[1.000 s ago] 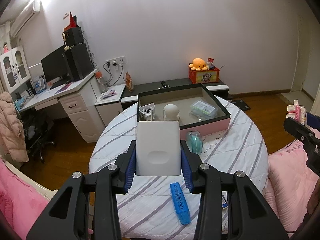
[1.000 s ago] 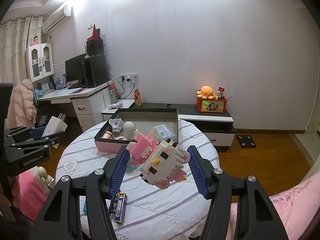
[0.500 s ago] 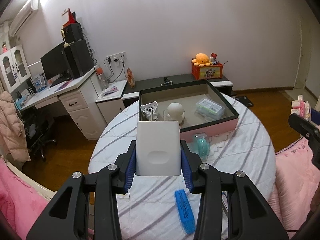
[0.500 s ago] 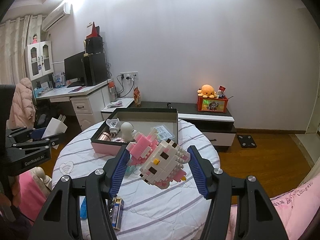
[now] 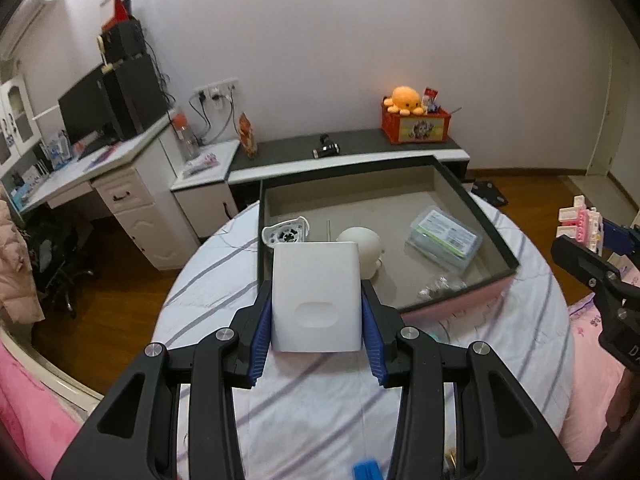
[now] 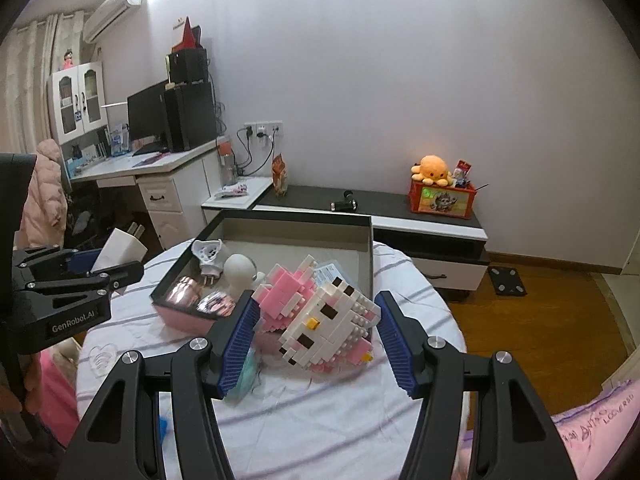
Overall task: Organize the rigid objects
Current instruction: 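Lower the adapter and block cat into the box and open both tools, then withdraw both tools from the box toward the remaining items, then grasp the blue highlighter with the left tool while the right tool grasps the gold-blue box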
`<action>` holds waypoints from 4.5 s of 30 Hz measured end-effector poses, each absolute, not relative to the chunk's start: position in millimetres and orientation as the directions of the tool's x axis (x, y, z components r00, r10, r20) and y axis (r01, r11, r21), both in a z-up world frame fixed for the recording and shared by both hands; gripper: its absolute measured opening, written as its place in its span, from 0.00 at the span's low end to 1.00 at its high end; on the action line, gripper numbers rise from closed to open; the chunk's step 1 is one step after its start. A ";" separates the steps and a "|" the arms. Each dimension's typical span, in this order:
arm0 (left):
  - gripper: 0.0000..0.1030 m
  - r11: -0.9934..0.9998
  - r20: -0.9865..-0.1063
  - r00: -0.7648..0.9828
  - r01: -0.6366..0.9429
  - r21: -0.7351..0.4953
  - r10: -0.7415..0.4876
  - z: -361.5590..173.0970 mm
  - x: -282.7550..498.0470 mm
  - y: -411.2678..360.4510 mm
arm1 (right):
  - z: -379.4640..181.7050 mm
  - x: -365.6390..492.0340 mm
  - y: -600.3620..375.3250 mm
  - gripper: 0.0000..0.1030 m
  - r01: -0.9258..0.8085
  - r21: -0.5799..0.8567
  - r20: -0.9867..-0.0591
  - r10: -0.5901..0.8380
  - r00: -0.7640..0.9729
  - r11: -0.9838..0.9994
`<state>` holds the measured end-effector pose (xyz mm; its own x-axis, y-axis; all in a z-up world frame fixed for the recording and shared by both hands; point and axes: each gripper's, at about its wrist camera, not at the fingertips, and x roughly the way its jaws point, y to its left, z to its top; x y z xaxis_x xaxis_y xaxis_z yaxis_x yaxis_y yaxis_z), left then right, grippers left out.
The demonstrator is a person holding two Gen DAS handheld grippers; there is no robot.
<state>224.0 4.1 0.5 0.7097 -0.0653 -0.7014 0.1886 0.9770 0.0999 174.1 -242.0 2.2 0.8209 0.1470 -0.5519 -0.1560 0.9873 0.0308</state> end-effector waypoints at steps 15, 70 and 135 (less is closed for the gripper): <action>0.40 0.971 -0.817 0.573 0.221 0.089 -0.055 -55.6 299.4 -3.0 | -49.1 271.2 -214.6 0.59 -0.248 0.045 -0.664 0.215 0.716 0.968; 0.98 0.984 -0.637 0.766 0.166 0.063 -0.088 33.6 105.8 35.0 | 28.2 78.7 -231.2 0.84 -0.142 -0.003 -0.525 0.120 0.843 0.990; 1.00 0.962 -0.898 0.439 0.256 0.095 -0.028 -134.1 91.5 11.1 | -120.9 73.8 -190.5 0.84 -0.226 0.014 -0.821 0.141 0.554 0.974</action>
<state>91.5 11.1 -134.1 0.4390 -0.0277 -0.8981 0.2556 0.9621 0.0952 73.8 -190.5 -120.9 0.5538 0.1405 -0.8207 -0.2258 0.9741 0.0144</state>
